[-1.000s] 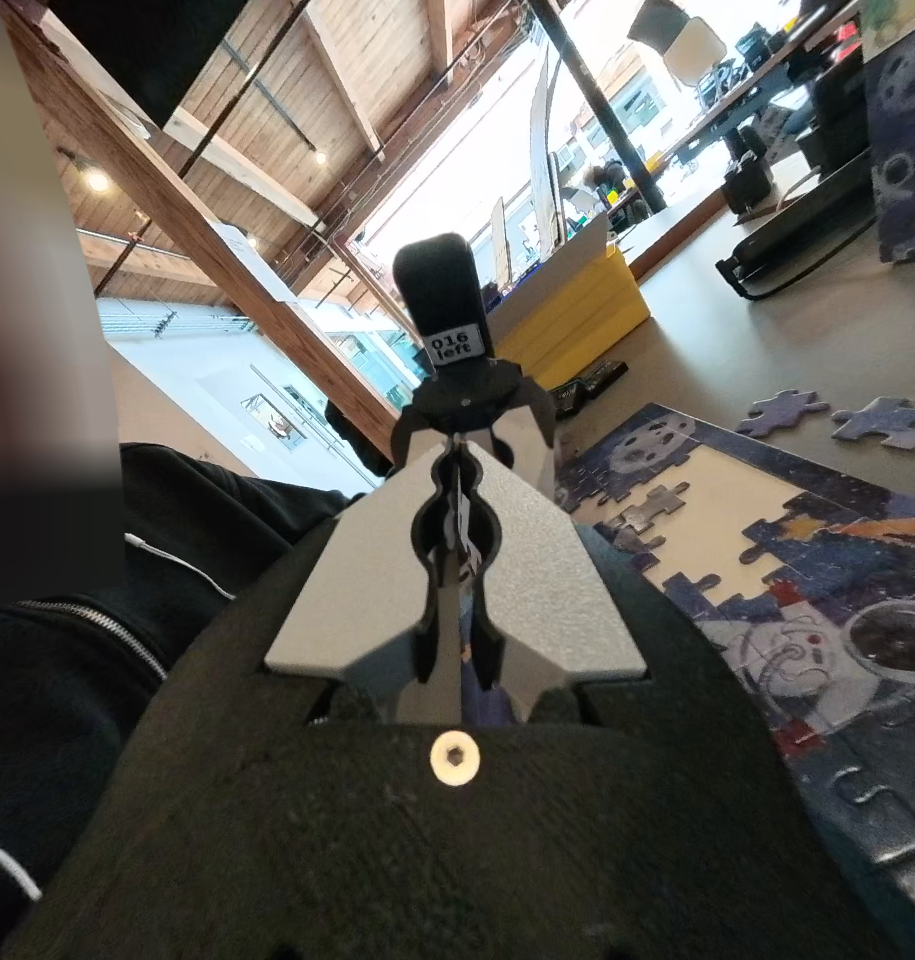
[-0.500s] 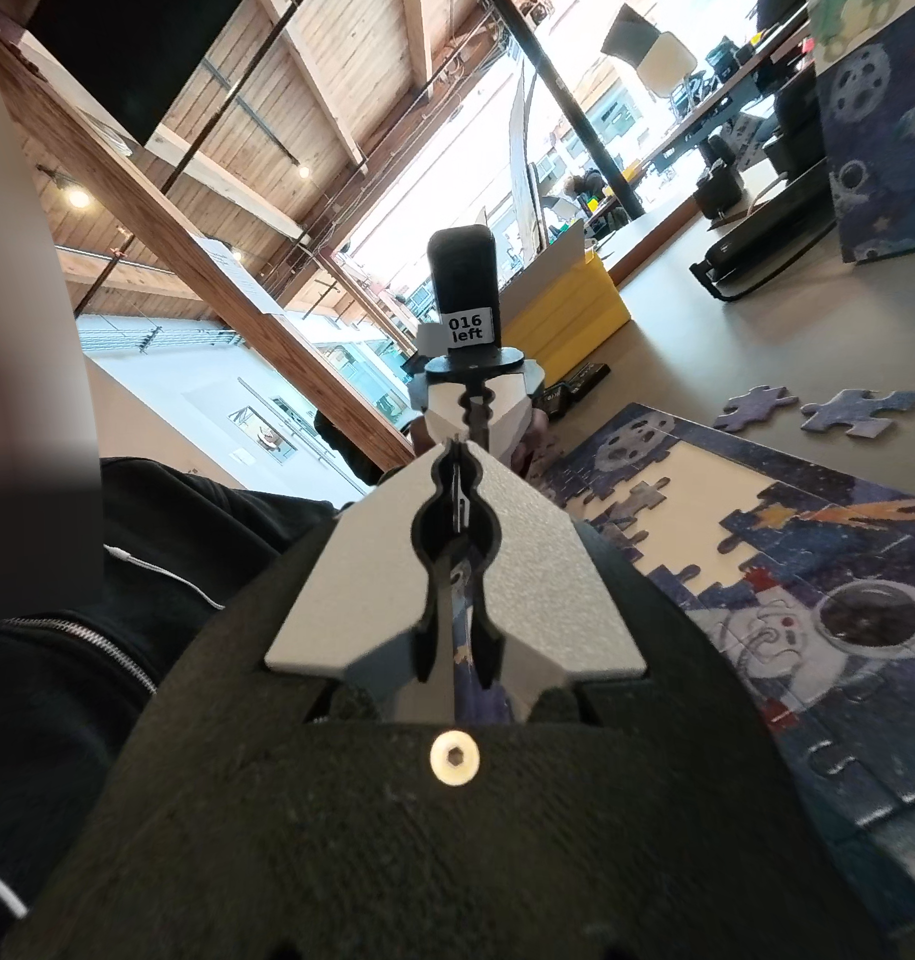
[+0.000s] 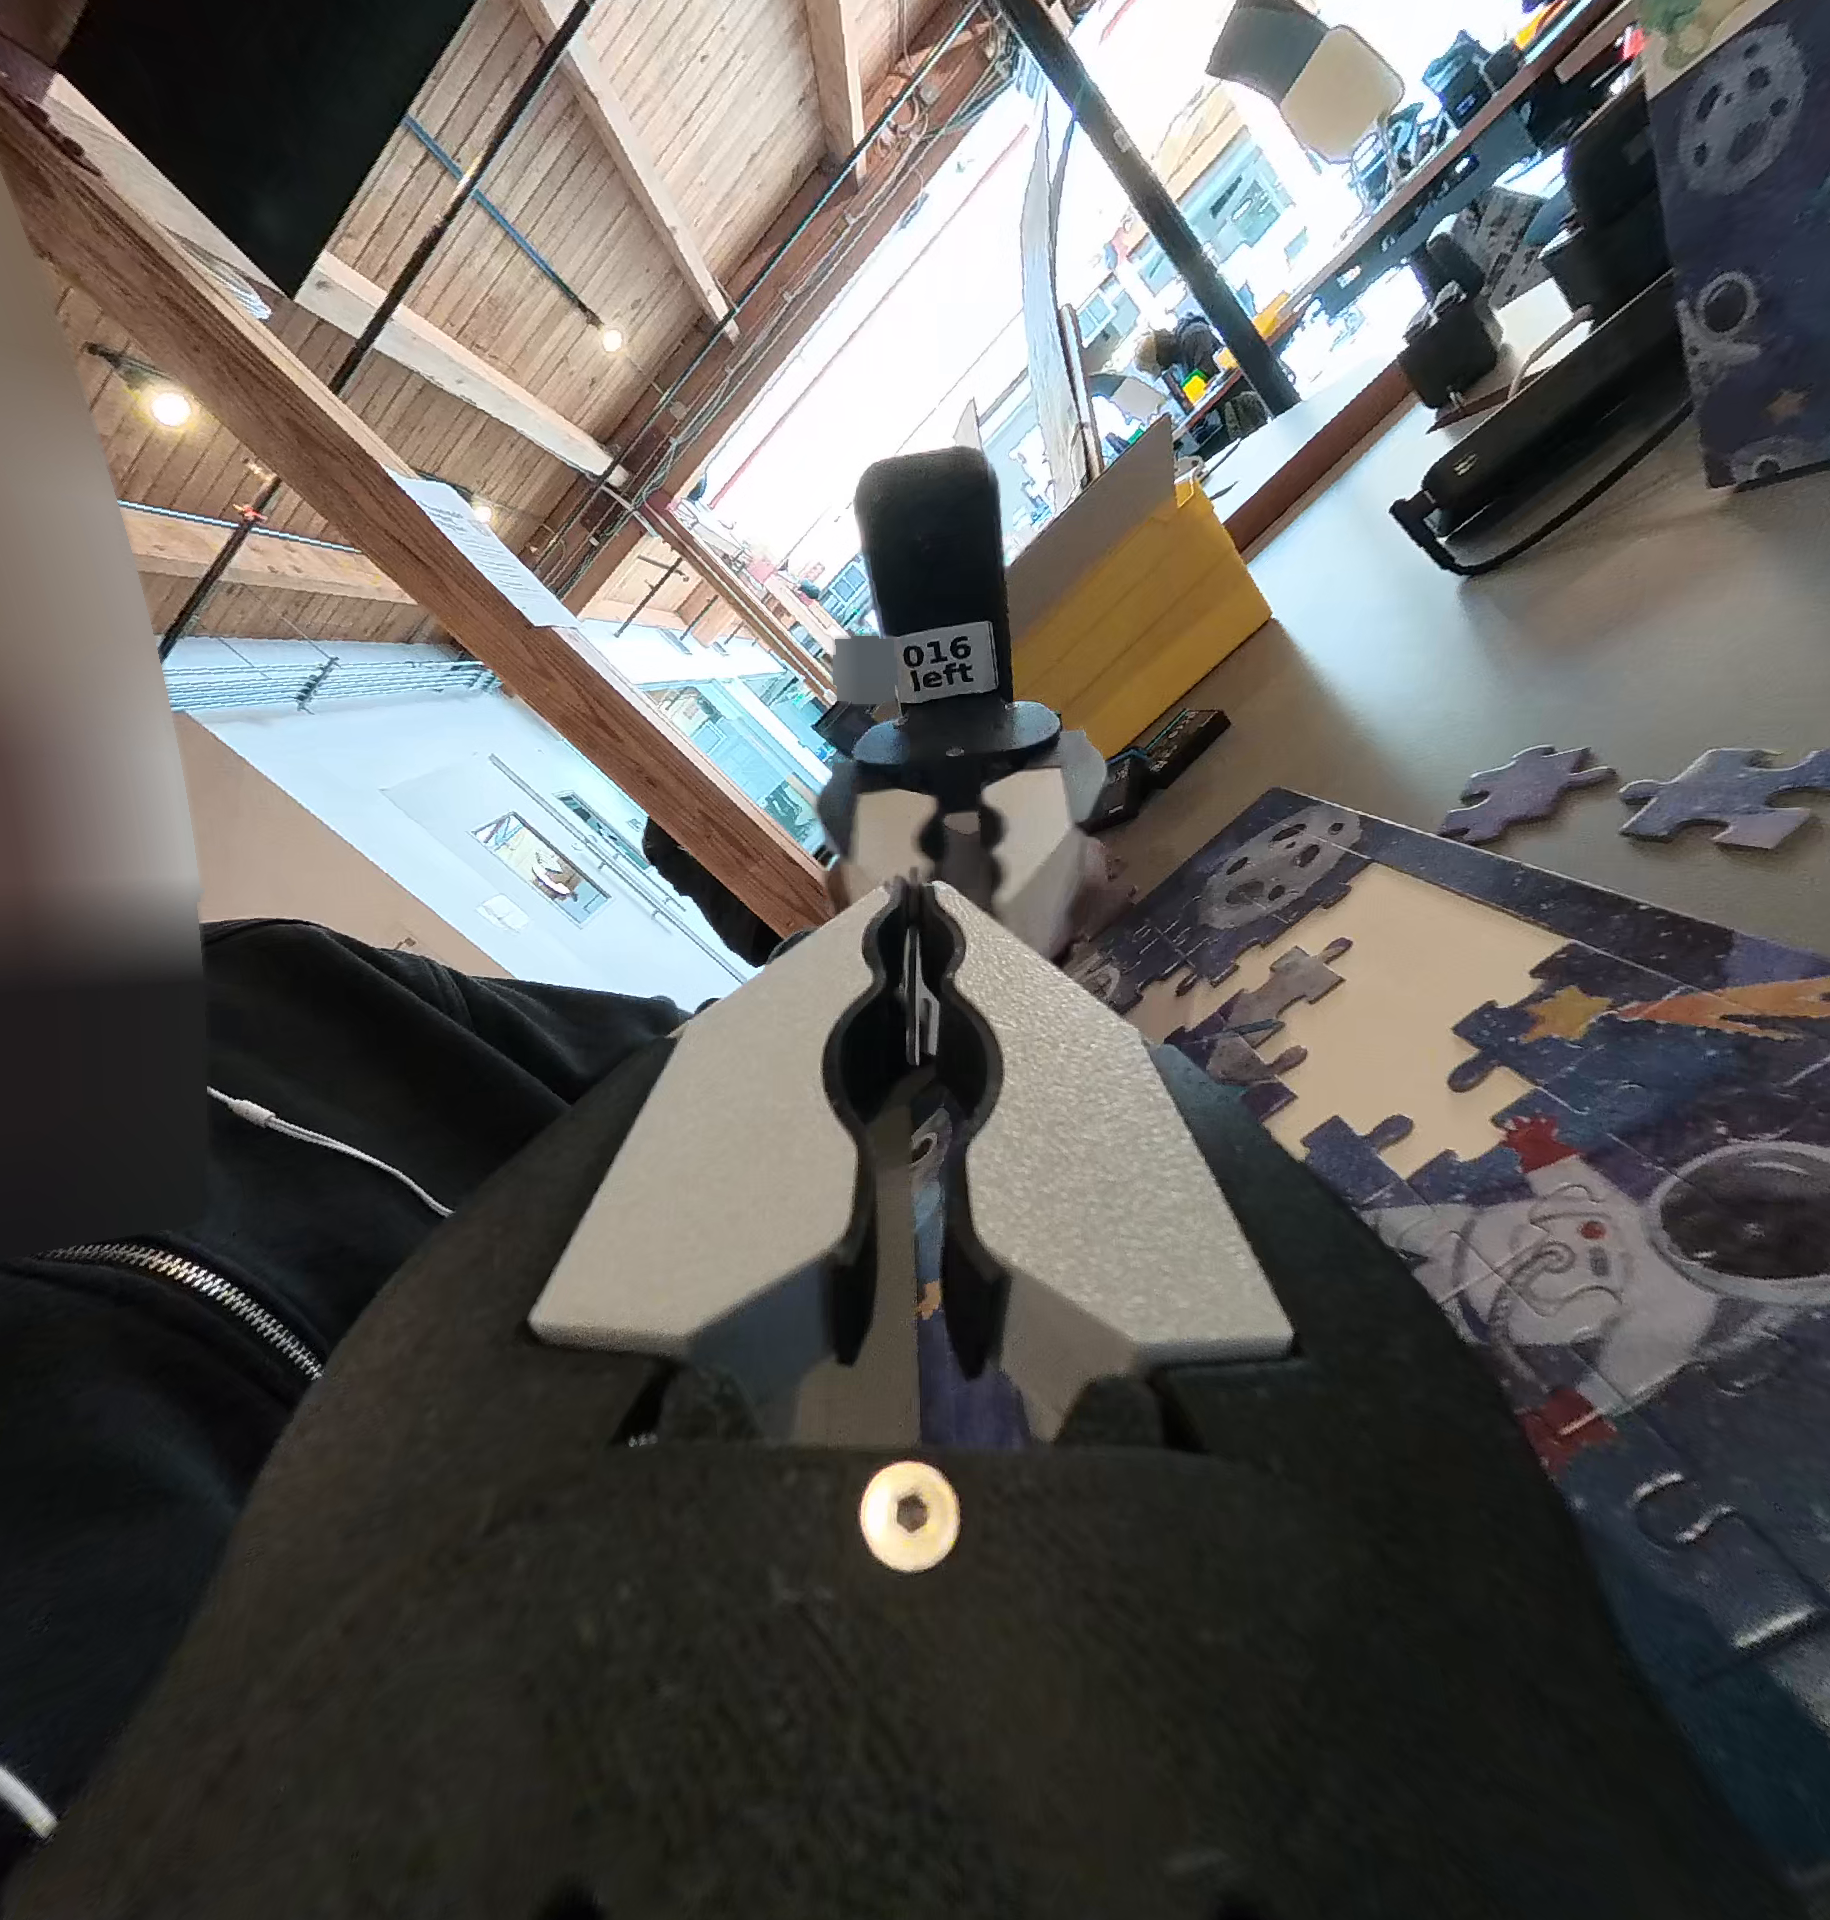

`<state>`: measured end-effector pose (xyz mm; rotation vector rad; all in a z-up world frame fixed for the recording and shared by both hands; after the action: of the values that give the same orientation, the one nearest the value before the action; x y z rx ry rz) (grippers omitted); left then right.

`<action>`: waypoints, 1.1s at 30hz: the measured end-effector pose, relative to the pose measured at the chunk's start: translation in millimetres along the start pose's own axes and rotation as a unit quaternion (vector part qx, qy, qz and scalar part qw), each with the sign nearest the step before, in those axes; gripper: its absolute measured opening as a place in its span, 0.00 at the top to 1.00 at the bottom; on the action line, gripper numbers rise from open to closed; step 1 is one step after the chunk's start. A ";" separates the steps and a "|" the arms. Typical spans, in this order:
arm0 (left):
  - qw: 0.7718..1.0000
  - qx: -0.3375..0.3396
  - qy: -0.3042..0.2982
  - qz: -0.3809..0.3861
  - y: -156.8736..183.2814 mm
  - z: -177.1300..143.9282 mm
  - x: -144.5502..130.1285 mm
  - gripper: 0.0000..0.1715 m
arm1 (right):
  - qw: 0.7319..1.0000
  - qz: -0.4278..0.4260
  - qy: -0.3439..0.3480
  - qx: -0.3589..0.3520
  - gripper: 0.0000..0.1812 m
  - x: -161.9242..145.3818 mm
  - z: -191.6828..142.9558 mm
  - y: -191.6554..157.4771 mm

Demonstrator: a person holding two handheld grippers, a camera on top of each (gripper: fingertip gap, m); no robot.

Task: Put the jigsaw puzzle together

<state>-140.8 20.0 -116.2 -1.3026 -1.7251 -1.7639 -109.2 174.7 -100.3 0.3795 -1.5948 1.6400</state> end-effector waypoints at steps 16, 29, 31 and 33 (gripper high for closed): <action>0.982 -0.015 0.179 -0.052 -1.0 -70.8 28.8 1.00 | 0.996 -0.074 0.043 -0.003 1.00 14.3 -9.5 -12.4; 0.931 0.288 -0.059 -0.217 69.4 -148.8 -119.5 1.00 | 0.990 -0.112 -0.034 -0.077 1.00 -1.9 -0.2 -2.9; 0.925 0.283 -0.059 -0.247 77.3 -155.5 -137.0 1.00 | 0.983 -0.135 -0.063 -0.104 1.00 -7.0 3.5 -1.1; 0.927 0.268 -0.059 -0.255 78.3 -158.6 -141.9 1.00 | 0.976 -0.154 -0.085 -0.131 1.00 -10.6 6.4 0.7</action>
<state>-63.7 -189.8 -154.8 -0.7759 -2.5519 -1.2833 -105.0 165.3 -107.2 0.6056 -1.7531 1.1719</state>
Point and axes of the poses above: each gripper's, where its closed fingertips meet, z out along the fingers, x out of its top, y = z × x across the jaws, the point moved 7 cm from there along -z, back along the fingers
